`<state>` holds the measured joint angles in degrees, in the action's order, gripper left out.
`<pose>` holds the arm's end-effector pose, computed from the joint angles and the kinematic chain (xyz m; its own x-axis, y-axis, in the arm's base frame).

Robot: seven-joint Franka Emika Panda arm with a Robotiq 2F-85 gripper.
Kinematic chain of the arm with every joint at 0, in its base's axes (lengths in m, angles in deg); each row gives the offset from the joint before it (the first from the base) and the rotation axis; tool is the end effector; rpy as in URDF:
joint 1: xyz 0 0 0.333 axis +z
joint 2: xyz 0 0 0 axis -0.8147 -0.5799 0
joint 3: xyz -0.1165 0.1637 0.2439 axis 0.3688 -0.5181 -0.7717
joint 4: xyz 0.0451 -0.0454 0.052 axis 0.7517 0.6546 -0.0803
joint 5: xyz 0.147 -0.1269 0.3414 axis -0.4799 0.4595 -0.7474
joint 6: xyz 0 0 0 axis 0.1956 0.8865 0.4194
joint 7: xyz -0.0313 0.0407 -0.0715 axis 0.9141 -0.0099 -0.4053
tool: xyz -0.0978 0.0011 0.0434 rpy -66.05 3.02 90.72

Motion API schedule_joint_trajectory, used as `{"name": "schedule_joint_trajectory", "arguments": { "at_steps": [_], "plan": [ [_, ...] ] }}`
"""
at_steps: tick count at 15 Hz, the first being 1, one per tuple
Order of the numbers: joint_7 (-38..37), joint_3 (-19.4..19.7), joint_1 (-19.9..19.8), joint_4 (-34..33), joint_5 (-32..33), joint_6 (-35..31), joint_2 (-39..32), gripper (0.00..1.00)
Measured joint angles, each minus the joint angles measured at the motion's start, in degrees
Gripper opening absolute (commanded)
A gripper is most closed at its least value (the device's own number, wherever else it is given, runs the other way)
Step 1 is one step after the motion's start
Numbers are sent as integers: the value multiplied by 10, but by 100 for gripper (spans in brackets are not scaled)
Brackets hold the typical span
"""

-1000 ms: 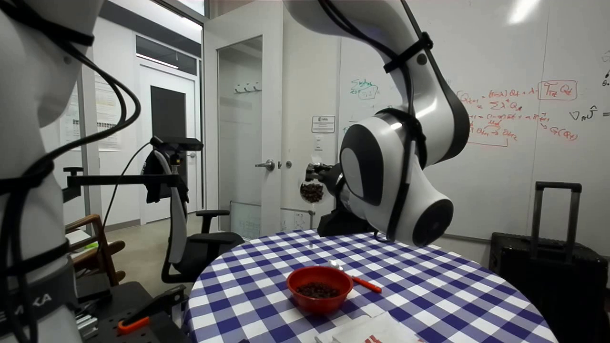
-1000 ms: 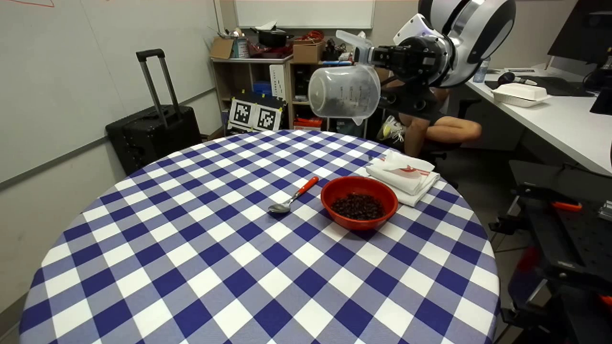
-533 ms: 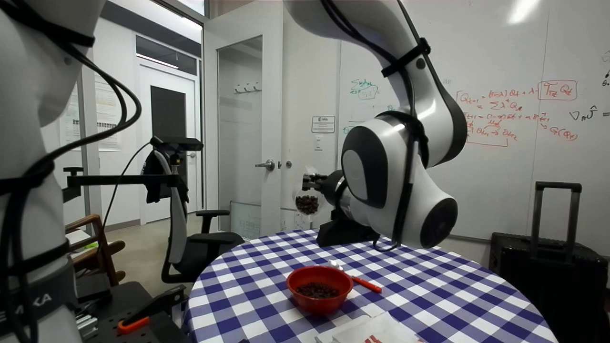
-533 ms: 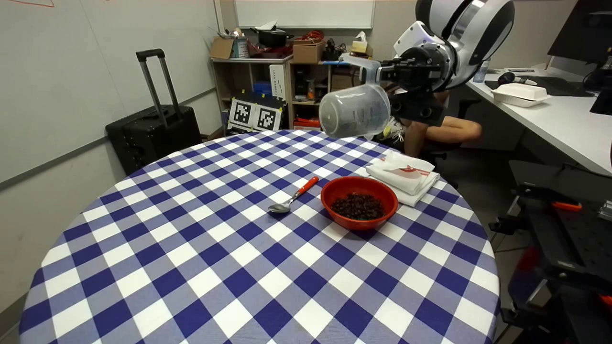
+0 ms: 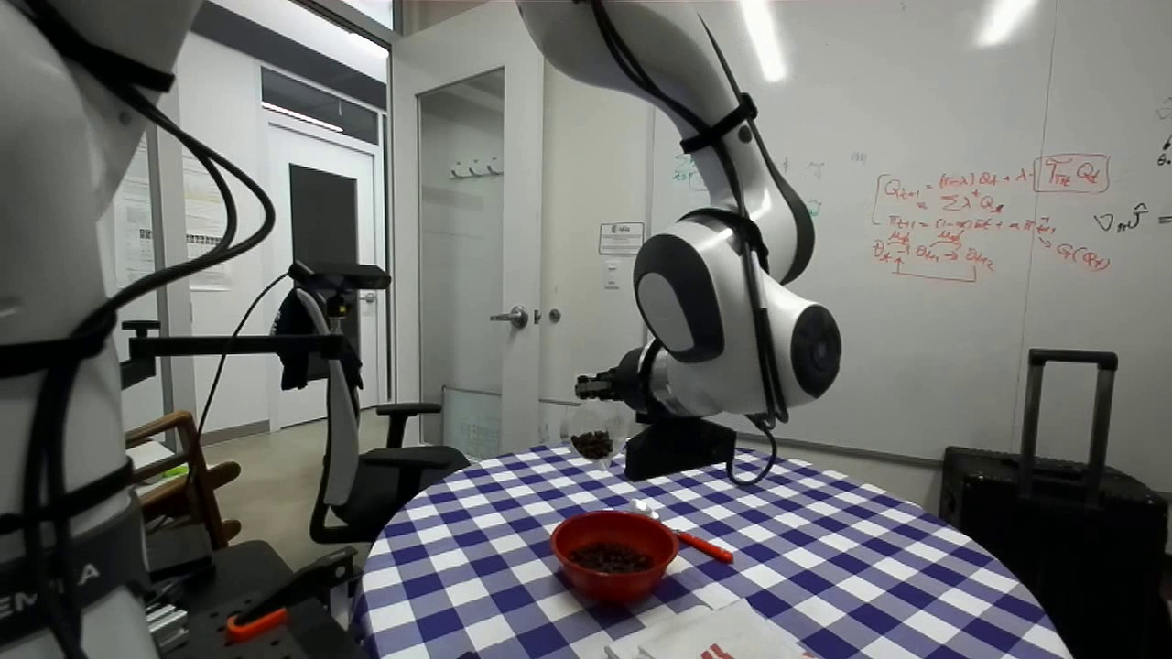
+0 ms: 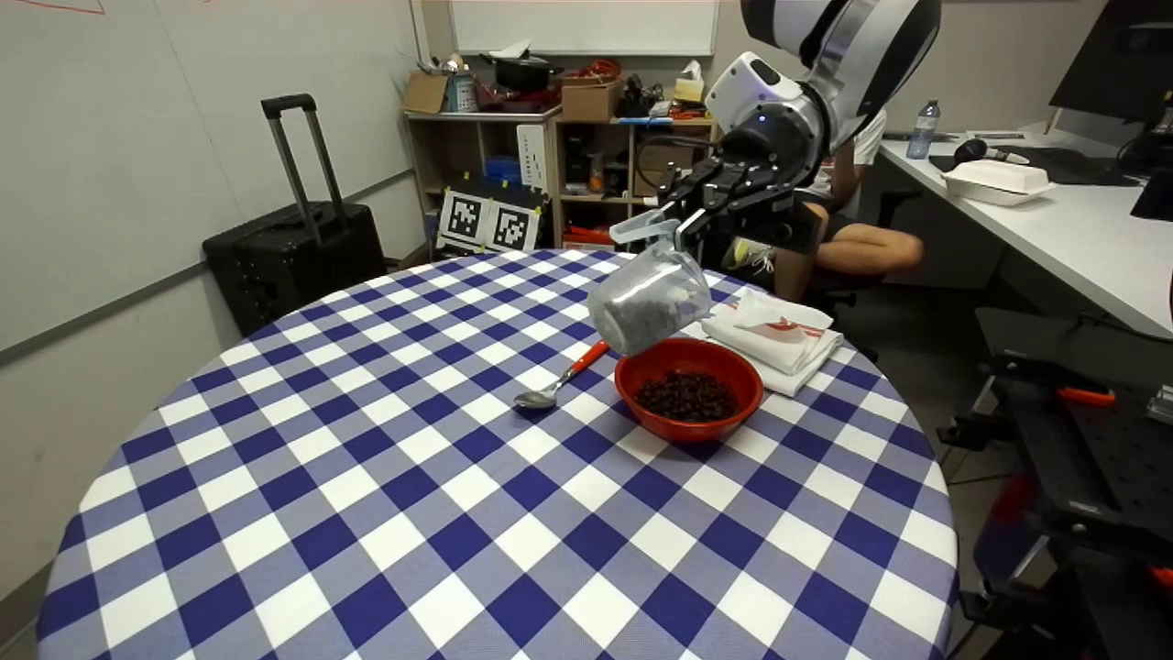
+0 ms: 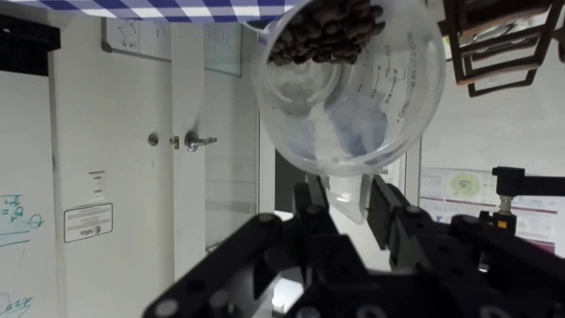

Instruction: Pour some contents from the transparent jar into the bowl

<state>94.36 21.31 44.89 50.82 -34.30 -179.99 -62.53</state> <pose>0.4642 -0.1091 0.1782 0.0957 0.2745 0.9568 0.9533 -0.3019 -0.0087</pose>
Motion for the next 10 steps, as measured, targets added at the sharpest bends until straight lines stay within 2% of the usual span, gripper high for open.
{"name": "schedule_joint_trajectory", "arguments": {
  "at_steps": [5, 10],
  "plan": [
    [-92, -24, 55, -34, 85, -142, 29, 7],
    [-249, -56, 84, -91, 255, -222, 52, 7]
  ]
}}
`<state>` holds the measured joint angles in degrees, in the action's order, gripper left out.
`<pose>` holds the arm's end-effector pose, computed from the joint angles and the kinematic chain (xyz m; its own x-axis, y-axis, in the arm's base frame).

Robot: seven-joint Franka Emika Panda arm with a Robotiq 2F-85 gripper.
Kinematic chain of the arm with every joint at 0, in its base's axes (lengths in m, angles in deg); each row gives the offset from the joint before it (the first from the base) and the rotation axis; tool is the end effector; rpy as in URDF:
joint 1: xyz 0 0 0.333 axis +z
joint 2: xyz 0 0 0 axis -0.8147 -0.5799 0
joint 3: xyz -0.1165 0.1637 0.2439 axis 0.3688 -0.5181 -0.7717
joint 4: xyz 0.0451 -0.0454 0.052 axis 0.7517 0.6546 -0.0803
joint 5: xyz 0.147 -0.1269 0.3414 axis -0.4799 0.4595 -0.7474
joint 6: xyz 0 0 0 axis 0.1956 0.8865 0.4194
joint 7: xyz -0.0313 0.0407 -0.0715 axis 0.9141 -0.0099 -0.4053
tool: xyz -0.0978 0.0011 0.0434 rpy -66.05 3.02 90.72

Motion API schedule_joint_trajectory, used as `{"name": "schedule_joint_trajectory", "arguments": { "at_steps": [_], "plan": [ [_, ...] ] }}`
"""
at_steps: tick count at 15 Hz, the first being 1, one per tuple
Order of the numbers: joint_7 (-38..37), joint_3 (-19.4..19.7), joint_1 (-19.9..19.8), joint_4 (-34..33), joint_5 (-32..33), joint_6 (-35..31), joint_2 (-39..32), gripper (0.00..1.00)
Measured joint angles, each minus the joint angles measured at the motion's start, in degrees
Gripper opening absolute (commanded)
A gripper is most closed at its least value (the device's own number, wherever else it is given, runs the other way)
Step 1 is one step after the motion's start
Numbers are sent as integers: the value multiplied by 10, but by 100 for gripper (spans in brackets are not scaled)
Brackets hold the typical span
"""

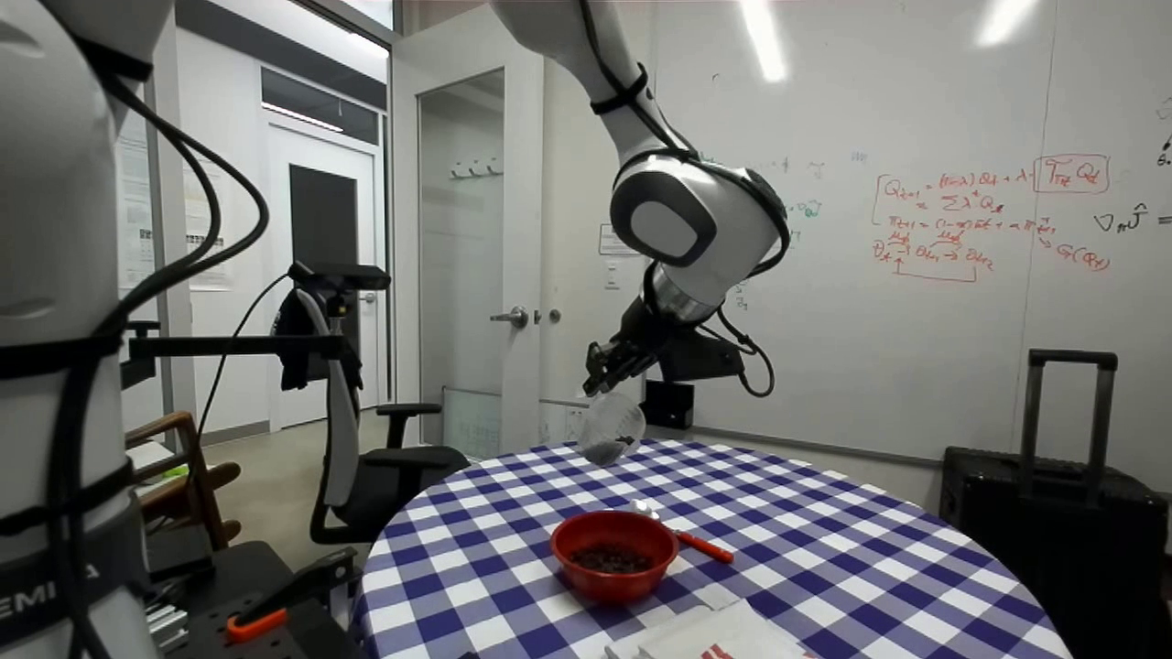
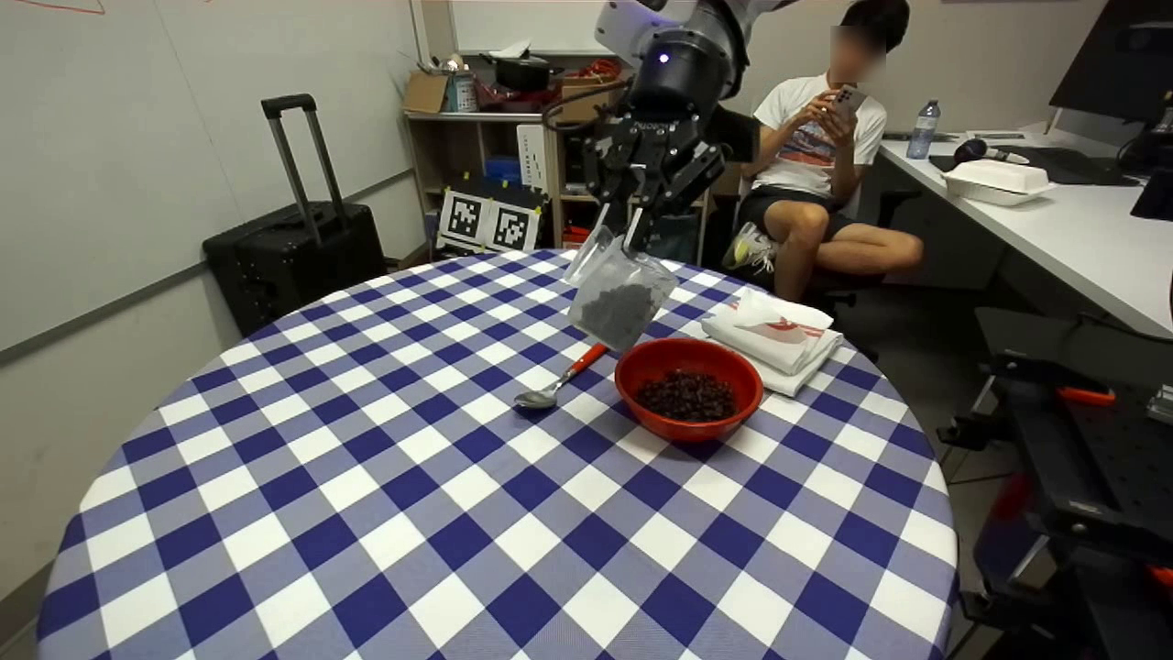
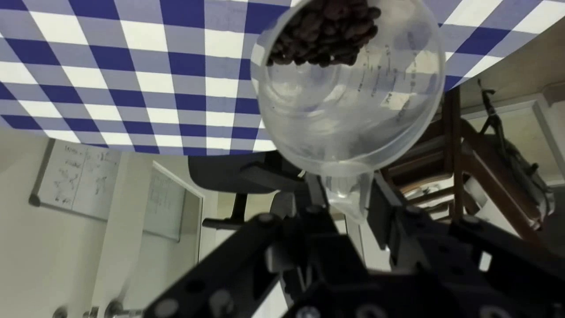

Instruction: Pour some contents from the transparent jar into the bowl

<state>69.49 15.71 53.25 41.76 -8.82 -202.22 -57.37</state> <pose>0.5446 -0.0538 0.2478 0.1220 0.7278 0.6749 0.9912 -0.1251 -0.0442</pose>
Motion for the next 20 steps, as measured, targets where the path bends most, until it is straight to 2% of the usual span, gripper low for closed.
{"name": "schedule_joint_trajectory", "arguments": {
  "at_steps": [8, 13, 16, 20],
  "plan": [
    [-250, -68, 23, -95, 328, -14, -29, 7],
    [-381, -88, 47, -152, 524, -14, -74, 7],
    [-432, -102, 58, -177, 594, -13, -97, 7],
    [-460, -123, 62, -206, 624, -12, -118, 7]
  ]
}}
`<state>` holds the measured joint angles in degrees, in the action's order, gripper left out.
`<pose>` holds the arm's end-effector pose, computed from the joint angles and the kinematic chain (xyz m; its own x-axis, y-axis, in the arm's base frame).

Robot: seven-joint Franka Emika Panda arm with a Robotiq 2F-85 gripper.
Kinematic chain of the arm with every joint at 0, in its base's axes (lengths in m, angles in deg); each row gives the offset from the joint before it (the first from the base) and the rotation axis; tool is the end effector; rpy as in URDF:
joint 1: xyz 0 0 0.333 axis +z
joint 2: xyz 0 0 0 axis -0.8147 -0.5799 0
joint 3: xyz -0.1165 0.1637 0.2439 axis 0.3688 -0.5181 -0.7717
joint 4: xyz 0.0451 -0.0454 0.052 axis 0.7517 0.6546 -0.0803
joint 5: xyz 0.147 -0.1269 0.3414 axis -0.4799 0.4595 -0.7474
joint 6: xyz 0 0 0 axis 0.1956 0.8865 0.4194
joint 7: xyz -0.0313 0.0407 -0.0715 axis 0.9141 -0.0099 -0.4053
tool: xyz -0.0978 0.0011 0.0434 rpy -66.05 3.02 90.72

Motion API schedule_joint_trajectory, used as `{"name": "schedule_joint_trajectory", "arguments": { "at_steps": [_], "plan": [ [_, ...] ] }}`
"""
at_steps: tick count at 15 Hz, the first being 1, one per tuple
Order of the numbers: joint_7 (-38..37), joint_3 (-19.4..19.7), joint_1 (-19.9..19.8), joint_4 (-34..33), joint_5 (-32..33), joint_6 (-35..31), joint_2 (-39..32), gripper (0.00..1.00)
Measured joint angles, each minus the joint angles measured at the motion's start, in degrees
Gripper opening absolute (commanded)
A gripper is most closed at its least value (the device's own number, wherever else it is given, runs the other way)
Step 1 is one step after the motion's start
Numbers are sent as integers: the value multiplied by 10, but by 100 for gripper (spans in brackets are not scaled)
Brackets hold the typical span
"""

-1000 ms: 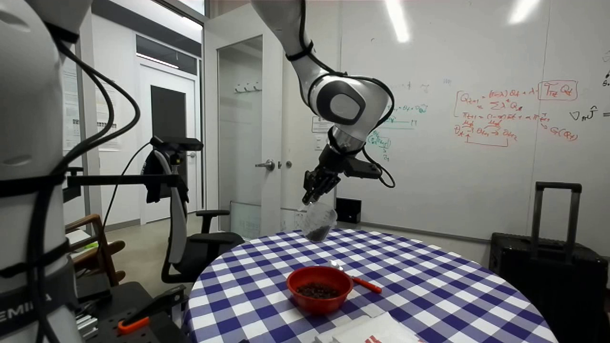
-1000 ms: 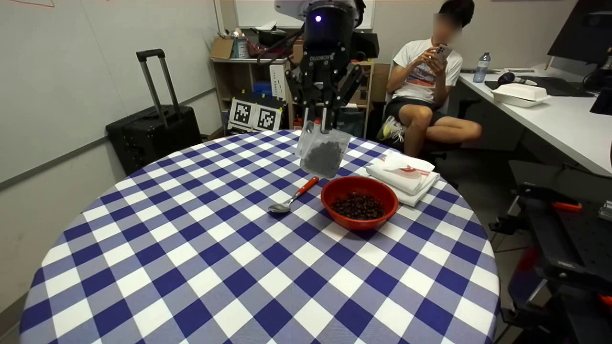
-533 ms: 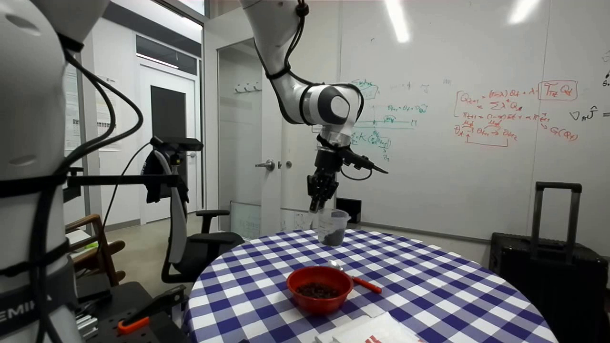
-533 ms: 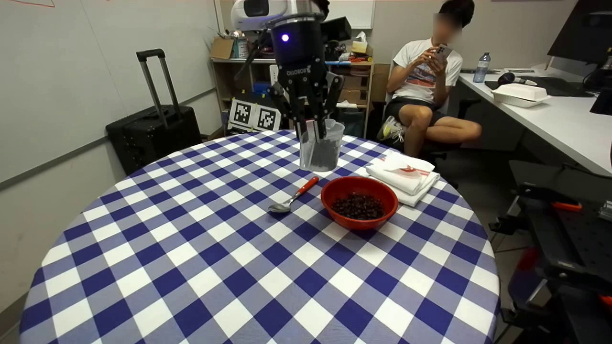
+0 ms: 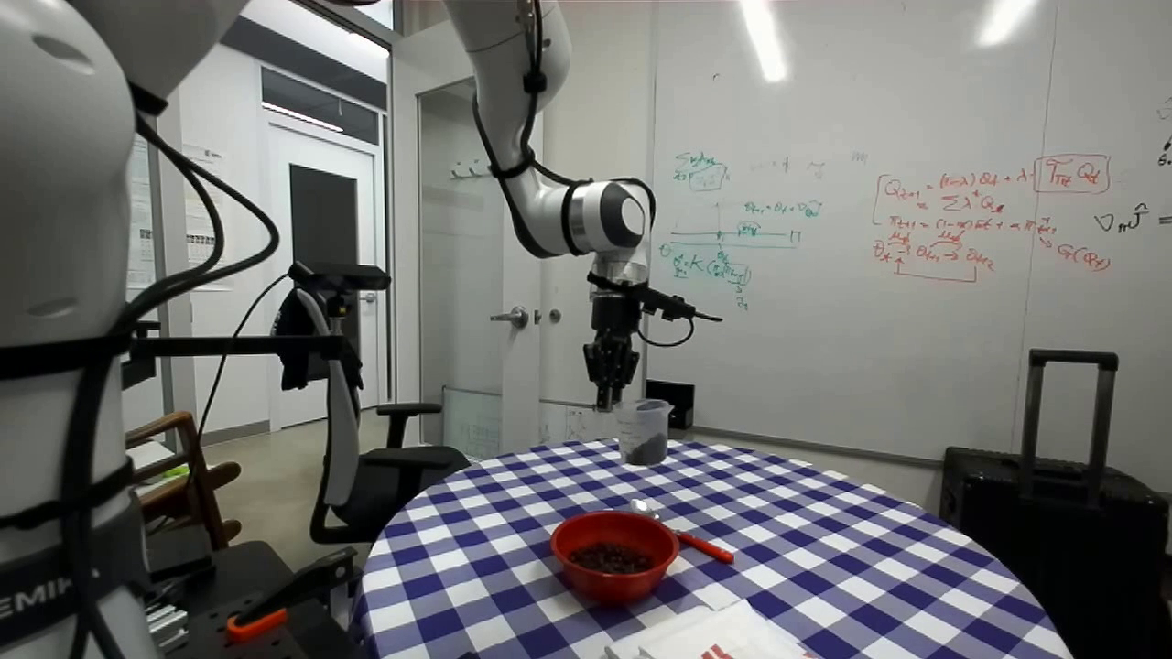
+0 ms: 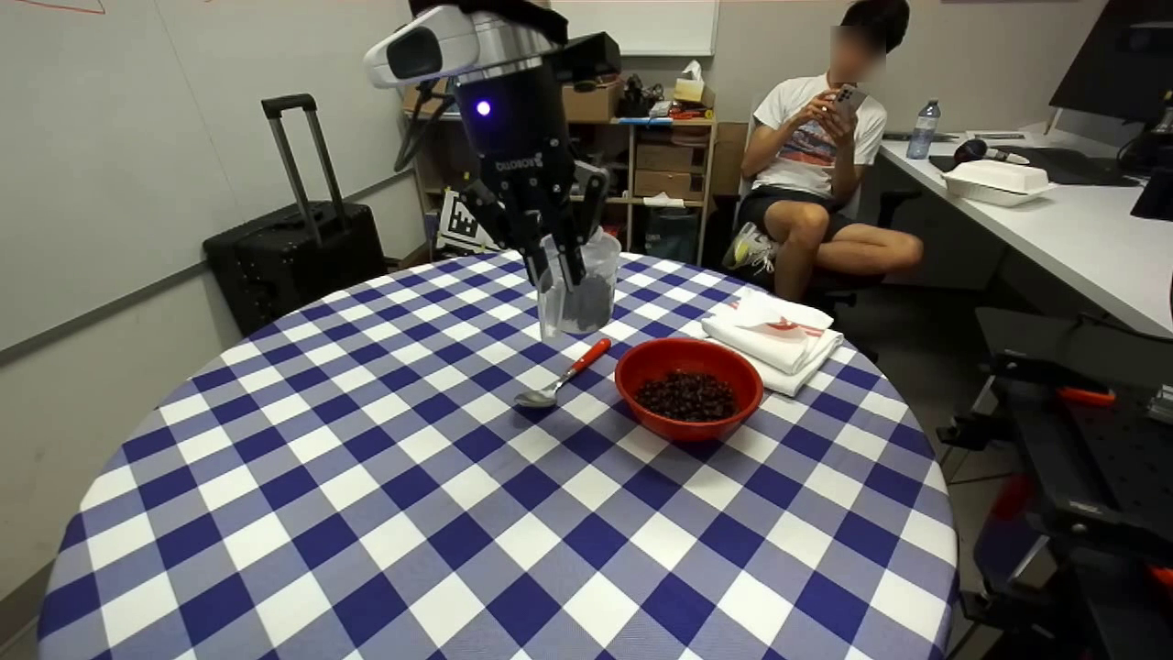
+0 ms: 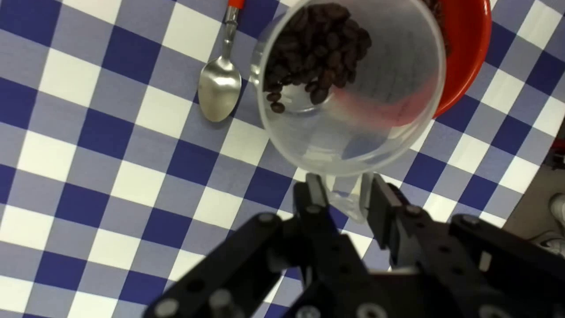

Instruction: Pour some contents from the transparent jar into the bowl

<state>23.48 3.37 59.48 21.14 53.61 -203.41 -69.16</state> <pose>0.6325 0.0889 0.2541 -0.1082 0.9904 -0.0862 0.9819 0.0929 -0.1648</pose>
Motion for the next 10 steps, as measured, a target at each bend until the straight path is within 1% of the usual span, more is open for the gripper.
{"name": "schedule_joint_trajectory", "arguments": {
  "at_steps": [6, 10],
  "plan": [
    [-2, -29, 0, -43, 0, 3, -28, 7],
    [-2, -52, 4, -69, 0, 14, -61, 7]
  ]
}}
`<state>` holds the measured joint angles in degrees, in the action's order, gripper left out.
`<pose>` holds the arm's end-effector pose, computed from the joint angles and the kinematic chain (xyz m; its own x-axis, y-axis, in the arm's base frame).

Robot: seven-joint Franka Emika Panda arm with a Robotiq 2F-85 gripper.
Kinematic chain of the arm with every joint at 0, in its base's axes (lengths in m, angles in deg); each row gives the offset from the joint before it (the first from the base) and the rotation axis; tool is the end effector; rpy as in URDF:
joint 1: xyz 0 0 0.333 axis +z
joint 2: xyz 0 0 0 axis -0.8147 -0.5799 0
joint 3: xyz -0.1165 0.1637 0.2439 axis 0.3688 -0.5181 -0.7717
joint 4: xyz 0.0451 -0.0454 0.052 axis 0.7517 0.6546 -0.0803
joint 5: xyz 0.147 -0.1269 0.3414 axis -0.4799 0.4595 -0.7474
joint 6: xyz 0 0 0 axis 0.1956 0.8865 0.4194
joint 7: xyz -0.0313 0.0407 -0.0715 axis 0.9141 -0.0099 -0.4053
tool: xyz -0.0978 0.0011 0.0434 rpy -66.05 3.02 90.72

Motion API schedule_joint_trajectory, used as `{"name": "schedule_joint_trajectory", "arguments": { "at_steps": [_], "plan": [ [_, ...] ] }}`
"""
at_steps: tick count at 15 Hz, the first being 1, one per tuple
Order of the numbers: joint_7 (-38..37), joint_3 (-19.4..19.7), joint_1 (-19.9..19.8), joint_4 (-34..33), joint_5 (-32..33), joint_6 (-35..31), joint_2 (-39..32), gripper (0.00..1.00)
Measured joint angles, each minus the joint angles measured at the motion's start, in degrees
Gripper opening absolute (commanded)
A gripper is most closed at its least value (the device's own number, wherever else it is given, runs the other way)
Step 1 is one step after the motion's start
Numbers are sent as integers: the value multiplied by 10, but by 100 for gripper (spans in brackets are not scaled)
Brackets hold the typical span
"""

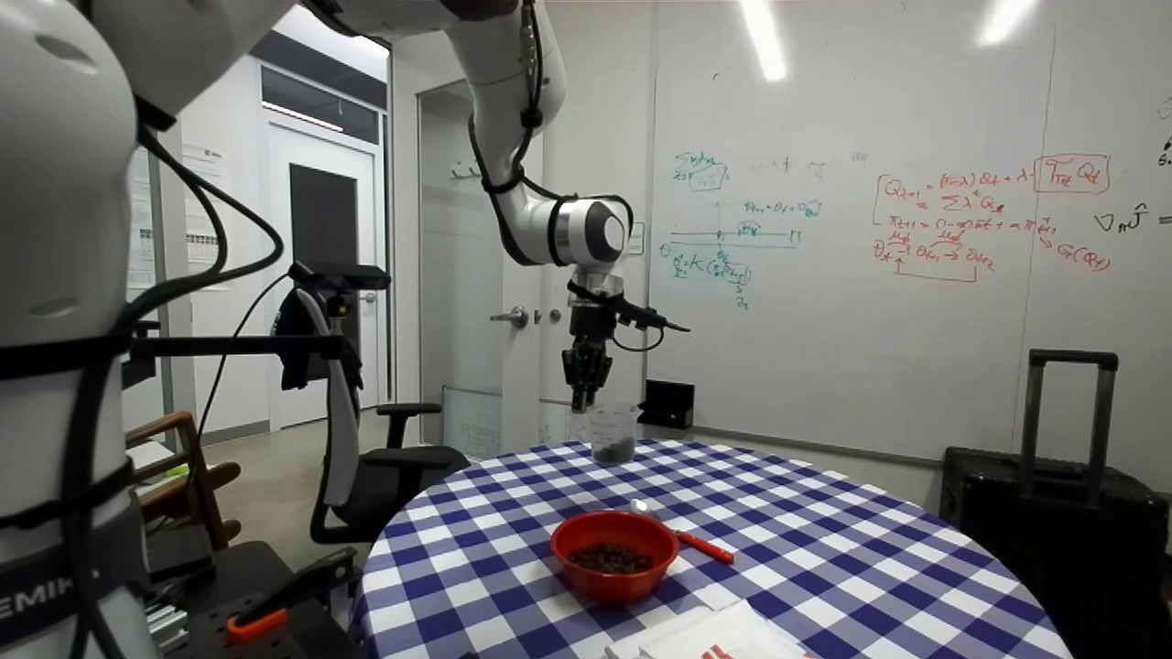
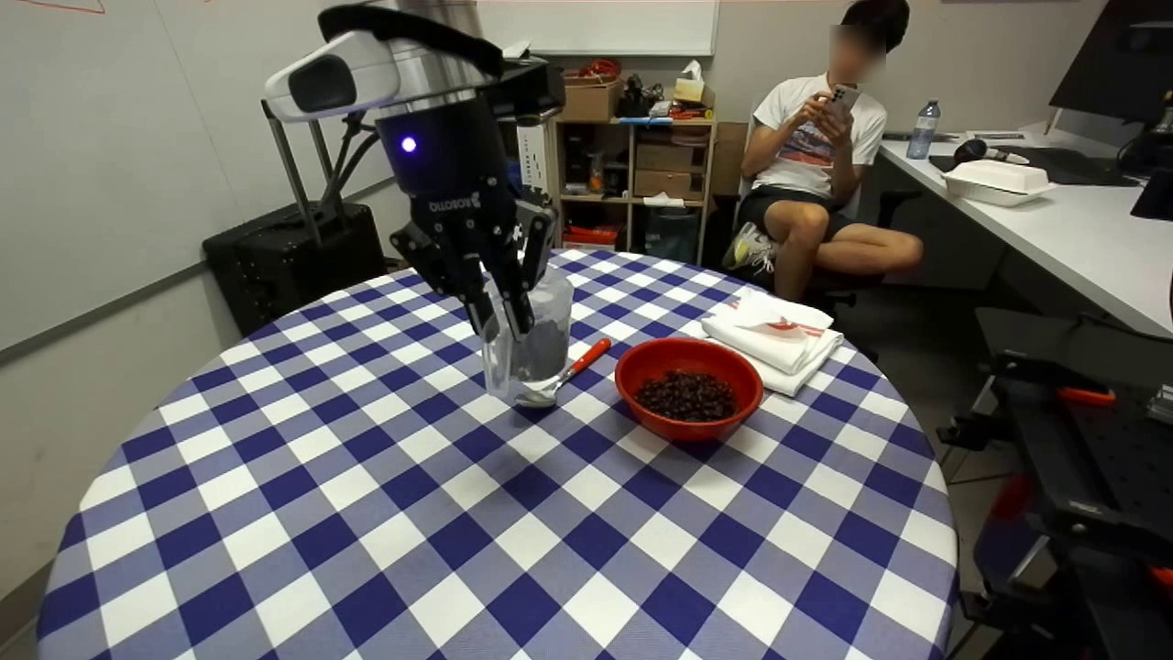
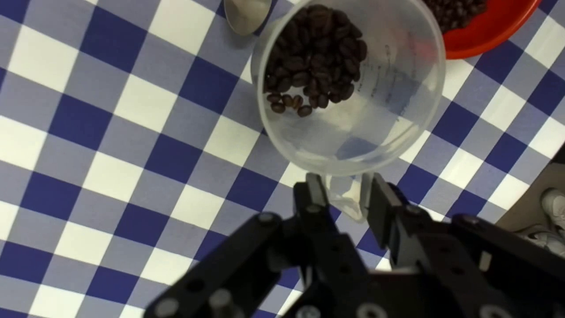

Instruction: Pour some contents from the transparent jar into the bowl

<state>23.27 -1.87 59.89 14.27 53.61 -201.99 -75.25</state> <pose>0.6470 0.1492 0.2359 -0.1803 0.9831 -0.0300 0.9696 0.1726 -0.1733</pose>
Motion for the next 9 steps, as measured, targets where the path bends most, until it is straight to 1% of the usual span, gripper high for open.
{"name": "schedule_joint_trajectory", "arguments": {
  "at_steps": [4, 9],
  "plan": [
    [0, -12, 17, -19, 0, 9, -38, 7],
    [-2, -14, 34, -34, 0, 11, -76, 7]
  ]
}}
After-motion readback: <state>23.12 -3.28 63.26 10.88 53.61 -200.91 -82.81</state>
